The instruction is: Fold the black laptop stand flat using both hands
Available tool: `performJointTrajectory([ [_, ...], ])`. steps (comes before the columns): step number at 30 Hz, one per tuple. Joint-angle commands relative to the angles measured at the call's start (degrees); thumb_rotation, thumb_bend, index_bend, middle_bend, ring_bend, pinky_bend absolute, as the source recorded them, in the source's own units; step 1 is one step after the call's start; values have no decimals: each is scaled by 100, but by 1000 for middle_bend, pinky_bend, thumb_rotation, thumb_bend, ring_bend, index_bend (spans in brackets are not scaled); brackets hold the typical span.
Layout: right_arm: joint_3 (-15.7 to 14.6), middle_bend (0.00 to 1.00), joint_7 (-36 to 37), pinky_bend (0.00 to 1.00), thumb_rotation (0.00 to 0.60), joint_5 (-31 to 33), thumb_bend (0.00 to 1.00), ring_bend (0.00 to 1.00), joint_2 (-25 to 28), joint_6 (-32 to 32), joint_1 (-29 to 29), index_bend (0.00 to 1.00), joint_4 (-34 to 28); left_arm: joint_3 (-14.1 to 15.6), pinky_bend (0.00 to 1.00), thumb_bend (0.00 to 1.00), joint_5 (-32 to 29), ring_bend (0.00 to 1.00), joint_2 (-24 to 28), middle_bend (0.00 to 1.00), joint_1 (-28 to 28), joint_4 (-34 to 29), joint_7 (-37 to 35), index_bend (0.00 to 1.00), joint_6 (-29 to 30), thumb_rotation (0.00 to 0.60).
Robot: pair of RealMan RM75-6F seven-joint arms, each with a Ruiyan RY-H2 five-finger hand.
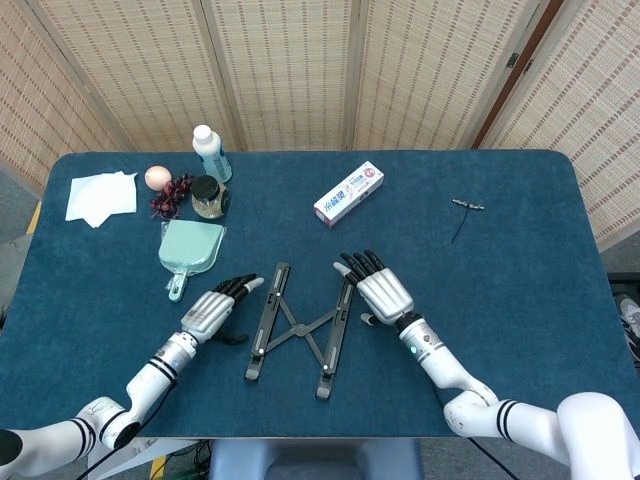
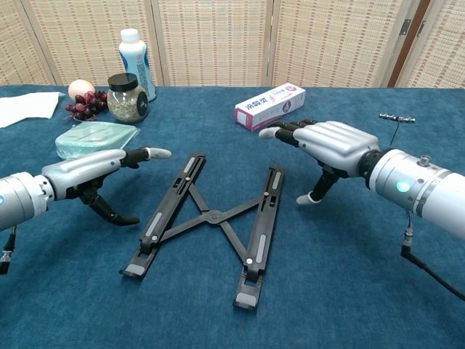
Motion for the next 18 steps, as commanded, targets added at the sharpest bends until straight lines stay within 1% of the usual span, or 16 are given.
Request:
performJointTrajectory([
  [1,2,0,-11,0,600,-7,48,0,-88,51,0,0,85,-4,108,199,-4,35,-54,2,5,63,-51,0,-7,600],
  [11,99,0,-222,0,600,207,51,0,-429,110,-28,0,269,-30,108,198,3,35,-129,2,-7,153,-124,0,-22,600],
  [18,221,0,-350,0,600,384,57,0,-612,163,-41,0,316,-29,108,198,7,35,-182,2,-22,199,-206,0,-69,600],
])
